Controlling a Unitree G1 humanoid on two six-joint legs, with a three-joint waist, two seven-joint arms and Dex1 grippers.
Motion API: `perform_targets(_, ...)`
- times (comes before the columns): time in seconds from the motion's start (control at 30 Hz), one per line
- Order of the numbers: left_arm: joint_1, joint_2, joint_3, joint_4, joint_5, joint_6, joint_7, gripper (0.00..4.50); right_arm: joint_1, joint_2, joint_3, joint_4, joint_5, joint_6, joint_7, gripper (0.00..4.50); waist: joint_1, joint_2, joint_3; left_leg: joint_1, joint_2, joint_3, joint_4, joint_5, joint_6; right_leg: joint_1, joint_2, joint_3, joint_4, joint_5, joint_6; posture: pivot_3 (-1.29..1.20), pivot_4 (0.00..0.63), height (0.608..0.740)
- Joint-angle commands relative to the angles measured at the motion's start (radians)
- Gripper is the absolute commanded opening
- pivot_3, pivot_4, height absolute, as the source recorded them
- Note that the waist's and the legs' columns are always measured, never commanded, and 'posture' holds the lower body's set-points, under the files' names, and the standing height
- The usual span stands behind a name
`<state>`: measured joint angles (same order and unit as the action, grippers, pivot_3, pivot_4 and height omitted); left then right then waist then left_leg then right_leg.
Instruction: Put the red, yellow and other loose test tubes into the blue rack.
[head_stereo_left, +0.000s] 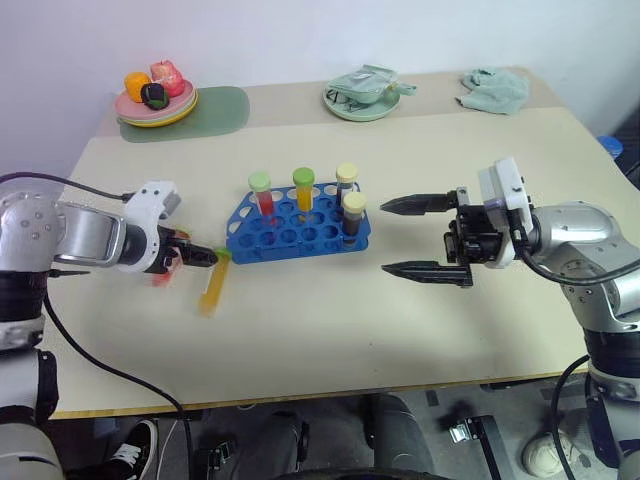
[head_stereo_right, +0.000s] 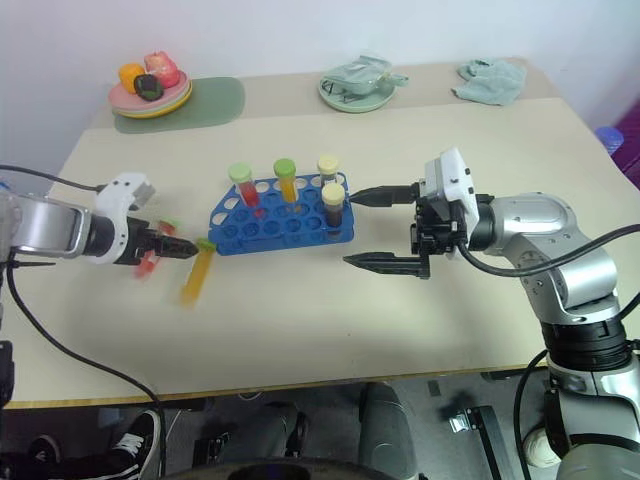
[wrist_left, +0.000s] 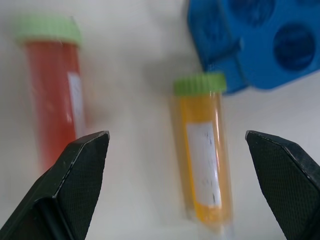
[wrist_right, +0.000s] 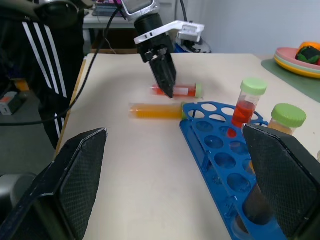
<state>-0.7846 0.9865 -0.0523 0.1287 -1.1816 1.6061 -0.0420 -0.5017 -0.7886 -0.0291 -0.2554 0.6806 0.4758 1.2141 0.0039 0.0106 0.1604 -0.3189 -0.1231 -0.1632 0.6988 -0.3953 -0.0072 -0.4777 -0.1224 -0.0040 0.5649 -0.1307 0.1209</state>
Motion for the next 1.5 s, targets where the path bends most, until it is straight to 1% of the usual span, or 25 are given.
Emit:
perform_targets(0.03, -0.074, 0.073, -0.108, 0.047, -0.15, 0.008, 0.045, 4.5, -0.01, 0.005, -0.009, -0.027, -0.002, -0.009, -0.001, 4.41, 0.0, 0.0, 0.0, 0.0, 0.0, 0.0, 0.0, 0.0, 0.0, 0.0, 0.0, 0.0, 0.0, 0.0, 0.0, 0.0, 0.15, 0.74)
perform_targets(0.13, -0.099, 0.096, -0.211, 0.108, -0.26, 0.008, 0.085, 4.5, -0.01, 0.012, -0.005, -0.029, -0.007, -0.013, -0.008, 4.41, 0.0, 0.0, 0.0, 0.0, 0.0, 0.0, 0.0, 0.0, 0.0, 0.0, 0.0, 0.0, 0.0, 0.0, 0.0, 0.0, 0.15, 0.74)
perform_targets(0.3, -0.131, 0.073, -0.254, 0.121, -0.33, 0.008, 0.128, 4.5, -0.006, 0.02, 0.001, -0.027, -0.015, -0.016, -0.01, 4.41, 0.001, 0.0, 0.0, 0.0, -0.001, 0.0, 0.0, 0.0, 0.0, 0.0, 0.0, 0.0, 0.001, 0.0, 0.0, 0.0, 0.15, 0.74)
perform_targets(0.37, -0.139, 0.063, -0.264, 0.129, -0.334, 0.008, 0.152, 4.5, -0.008, 0.018, 0.002, -0.024, -0.016, -0.016, -0.005, 4.41, 0.001, 0.0, 0.0, 0.0, -0.001, 0.0, 0.001, 0.0, 0.0, 0.0, 0.0, 0.0, 0.001, 0.0, 0.0, 0.0, 0.15, 0.74)
perform_targets(0.5, -0.14, 0.022, -0.255, 0.172, -0.342, 0.008, 0.21, 4.5, -0.005, 0.018, 0.0, -0.026, -0.017, -0.014, -0.003, 4.41, 0.0, 0.0, 0.0, 0.0, -0.001, 0.0, 0.001, 0.0, 0.0, 0.0, 0.0, 0.0, 0.001, 0.0, 0.0, 0.0, 0.15, 0.74)
perform_targets(0.63, -0.105, 0.001, -0.237, 0.148, -0.348, 0.008, 0.257, 4.5, -0.001, 0.016, -0.008, -0.025, -0.018, -0.011, -0.003, 4.41, -0.001, 0.0, 0.0, 0.0, -0.001, 0.0, 0.001, 0.0, -0.001, 0.0, 0.0, 0.0, 0.001, 0.0, 0.0, 0.0, 0.15, 0.74)
perform_targets(0.83, -0.053, -0.05, -0.164, 0.154, -0.366, 0.008, 0.367, 4.5, 0.011, 0.015, -0.015, -0.03, -0.023, -0.011, -0.008, 4.41, 0.0, 0.0, 0.0, 0.001, -0.001, 0.0, 0.001, 0.0, -0.001, 0.0, 0.0, 0.0, 0.001, 0.0, 0.0, 0.0, 0.15, 0.74)
perform_targets(0.93, -0.023, -0.069, -0.141, 0.113, -0.357, 0.008, 0.372, 3.62, 0.014, 0.015, -0.015, -0.031, -0.024, -0.013, -0.01, 4.5, 0.006, 0.0, -0.001, 0.001, -0.001, 0.0, 0.001, 0.001, -0.001, 0.001, 0.0, 0.0, 0.002, 0.0, 0.0, 0.0, 0.15, 0.74)
perform_targets(0.97, -0.015, -0.077, -0.131, 0.119, -0.366, 0.008, 0.395, 3.16, 0.013, 0.014, -0.015, -0.03, -0.024, -0.012, -0.01, 4.5, 0.007, 0.0, -0.001, 0.001, -0.001, 0.0, 0.001, 0.001, -0.001, 0.001, 0.0, 0.0, 0.002, 0.0, 0.0, 0.0, 0.15, 0.74)
perform_targets(1.0, -0.007, -0.082, -0.122, 0.116, -0.364, 0.008, 0.408, 2.6, 0.012, 0.013, -0.015, -0.029, -0.024, -0.012, -0.01, 4.5, 0.008, 0.001, -0.001, 0.001, -0.001, 0.0, 0.001, 0.001, -0.001, 0.001, 0.0, 0.001, 0.002, 0.0, 0.0, 0.0, 0.15, 0.74)
perform_targets(1.1, 0.014, -0.1, -0.082, 0.103, -0.351, 0.008, 0.441, 1.19, 0.009, 0.013, -0.012, -0.021, -0.032, -0.018, -0.01, 4.5, 0.008, 0.0, -0.001, 0.001, -0.001, 0.0, 0.001, 0.001, -0.001, 0.001, 0.0, 0.001, 0.002, 0.0, 0.0, 0.0, 0.15, 0.74)
perform_targets(1.13, 0.02, -0.104, -0.069, 0.093, -0.345, 0.008, 0.449, 0.81, 0.011, 0.013, -0.011, -0.02, -0.038, -0.024, -0.009, 4.5, 0.008, 0.001, -0.001, 0.001, -0.001, 0.0, 0.001, 0.001, -0.001, 0.001, 0.0, 0.001, 0.002, 0.0, 0.0, 0.0, 0.15, 0.74)
perform_targets(1.27, 0.052, -0.141, 0.039, 0.08, -0.331, -0.033, 0.564, 0.76, 0.016, 0.016, -0.014, -0.019, -0.042, -0.026, -0.011, 4.5, 0.01, 0.001, -0.001, 0.002, -0.001, 0.0, 0.001, 0.001, -0.002, 0.002, 0.0, 0.001, 0.003, 0.0, -0.001, 0.0, 0.15, 0.74)
perform_targets(1.33, 0.107, -0.149, 0.111, 0.023, -0.345, -0.078, 0.648, 0.76, 0.02, 0.015, -0.018, -0.023, -0.045, -0.027, -0.013, 4.5, 0.009, 0.001, -0.001, 0.002, 0.0, -0.001, 0.002, 0.002, -0.003, 0.002, 0.0, 0.001, 0.003, 0.001, -0.001, 0.0, 0.15, 0.74)
perform_targets(1.43, 0.205, -0.162, 0.181, -0.091, -0.413, -0.143, 0.763, 0.76, 0.021, 0.014, -0.021, -0.016, -0.052, -0.033, -0.016, 4.5, 0.006, 0.001, -0.001, 0.003, 0.001, 0.0, 0.001, 0.002, -0.003, 0.002, 0.0, 0.001, 0.005, 0.001, -0.001, 0.0, 0.15, 0.74)
perform_targets(1.5, 0.275, -0.181, 0.211, -0.166, -0.483, -0.225, 0.867, 0.76, 0.021, 0.012, -0.02, -0.01, -0.059, -0.042, -0.012, 4.5, 0.007, 0.001, -0.001, 0.003, 0.001, 0.001, 0.001, 0.002, -0.003, 0.001, 0.0, 0.002, 0.005, 0.001, -0.001, 0.0, 0.15, 0.74)
